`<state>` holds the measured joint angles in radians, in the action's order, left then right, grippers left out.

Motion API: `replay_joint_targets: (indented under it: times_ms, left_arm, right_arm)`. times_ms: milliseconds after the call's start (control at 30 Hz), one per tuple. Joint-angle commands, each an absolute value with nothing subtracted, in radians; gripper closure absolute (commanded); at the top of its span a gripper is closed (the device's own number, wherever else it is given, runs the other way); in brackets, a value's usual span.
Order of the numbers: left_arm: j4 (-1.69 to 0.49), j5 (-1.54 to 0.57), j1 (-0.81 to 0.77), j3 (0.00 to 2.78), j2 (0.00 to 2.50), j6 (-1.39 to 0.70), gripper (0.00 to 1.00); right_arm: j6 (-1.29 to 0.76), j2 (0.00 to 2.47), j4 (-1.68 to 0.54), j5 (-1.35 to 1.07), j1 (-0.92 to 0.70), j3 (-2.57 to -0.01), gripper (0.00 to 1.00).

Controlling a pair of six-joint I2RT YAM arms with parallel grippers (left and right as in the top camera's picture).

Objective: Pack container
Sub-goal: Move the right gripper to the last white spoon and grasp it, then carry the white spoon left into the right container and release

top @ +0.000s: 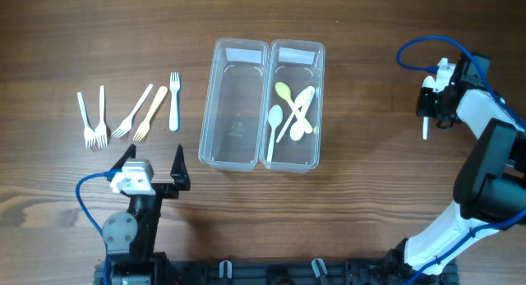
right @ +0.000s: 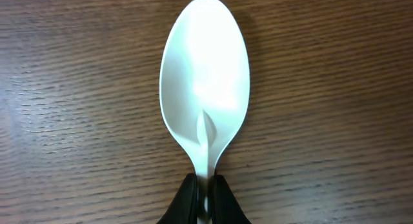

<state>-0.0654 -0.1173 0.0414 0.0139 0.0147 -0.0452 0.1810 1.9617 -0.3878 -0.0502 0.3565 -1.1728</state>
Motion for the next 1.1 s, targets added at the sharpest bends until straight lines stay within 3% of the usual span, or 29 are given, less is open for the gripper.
replay_joint_targets:
  times_ms: [0, 633, 1067]
  left_arm:
    - [-0.064, -0.112, 0.042, 0.006, 0.010, -0.030, 0.00]
    - [-0.064, -0.112, 0.042, 0.006, 0.010, -0.030, 0.00]
    - [-0.064, -0.112, 0.042, 0.006, 0.010, -0.030, 0.00]
  right_arm:
    - [0.126, 1.967, -0.402, -0.145, 0.358, -1.171, 0.96]
    - [0.067, 1.539, -0.482, -0.593, 0.348, -1.171, 0.96]
    - [-0.031, 1.457, -0.554, -0.651, 0.060, -1.171, 0.95]
